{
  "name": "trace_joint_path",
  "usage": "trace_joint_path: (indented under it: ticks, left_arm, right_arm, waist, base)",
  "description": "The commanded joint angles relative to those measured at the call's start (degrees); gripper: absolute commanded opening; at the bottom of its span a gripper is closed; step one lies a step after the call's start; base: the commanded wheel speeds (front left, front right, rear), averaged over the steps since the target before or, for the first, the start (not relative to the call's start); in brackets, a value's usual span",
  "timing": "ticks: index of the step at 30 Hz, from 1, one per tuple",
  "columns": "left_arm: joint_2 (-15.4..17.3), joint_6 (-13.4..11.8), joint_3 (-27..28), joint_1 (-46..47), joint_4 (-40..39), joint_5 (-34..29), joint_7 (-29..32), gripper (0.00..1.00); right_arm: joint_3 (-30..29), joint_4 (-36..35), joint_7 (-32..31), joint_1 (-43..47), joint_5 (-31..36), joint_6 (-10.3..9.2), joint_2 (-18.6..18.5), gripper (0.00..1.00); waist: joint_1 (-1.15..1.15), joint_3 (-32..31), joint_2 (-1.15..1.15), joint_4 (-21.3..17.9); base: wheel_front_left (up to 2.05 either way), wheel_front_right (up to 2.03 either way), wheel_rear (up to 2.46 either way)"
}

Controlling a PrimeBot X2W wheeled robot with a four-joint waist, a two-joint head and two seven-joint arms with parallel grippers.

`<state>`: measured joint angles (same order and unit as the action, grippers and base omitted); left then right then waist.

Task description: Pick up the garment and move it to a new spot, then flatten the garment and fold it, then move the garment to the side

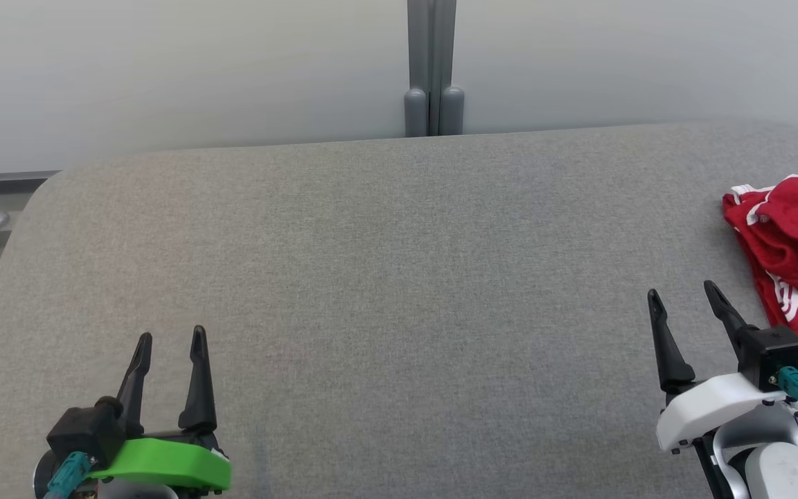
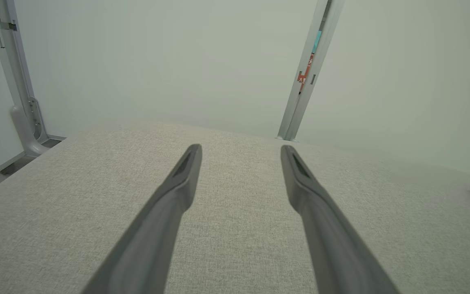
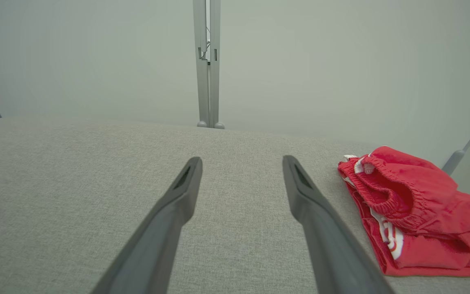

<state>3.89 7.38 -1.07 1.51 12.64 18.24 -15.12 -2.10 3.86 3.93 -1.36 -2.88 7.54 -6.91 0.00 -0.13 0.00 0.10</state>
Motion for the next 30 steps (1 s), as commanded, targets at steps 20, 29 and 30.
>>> trace_joint_path:
  ticks: [20,29,30]
  left_arm:
    - [0.0,0.1,0.5,-0.6,0.6,-1.5,0.0,1.0]
    - [0.5,0.1,0.3,-0.3,1.0,-1.7,0.0,1.0]
    - [0.5,0.1,0.3,-0.4,1.0,-1.8,0.0,1.0]
  right_arm:
    - [-0.1,1.4,1.5,1.6,0.2,-0.12,0.8,1.0]
    - [0.2,2.4,1.8,1.2,0.0,-0.12,1.0,1.0]
    - [0.2,2.5,1.8,1.2,-0.1,-0.12,1.1,1.0]
  waist:
    - [0.0,0.8,0.0,-0.2]
    - [0.0,0.7,0.0,-0.4]
    - [0.0,0.7,0.0,-0.4]
  base:
    - [0.0,0.0,0.0]
    - [0.0,0.0,0.0]
    - [0.0,0.0,0.0]
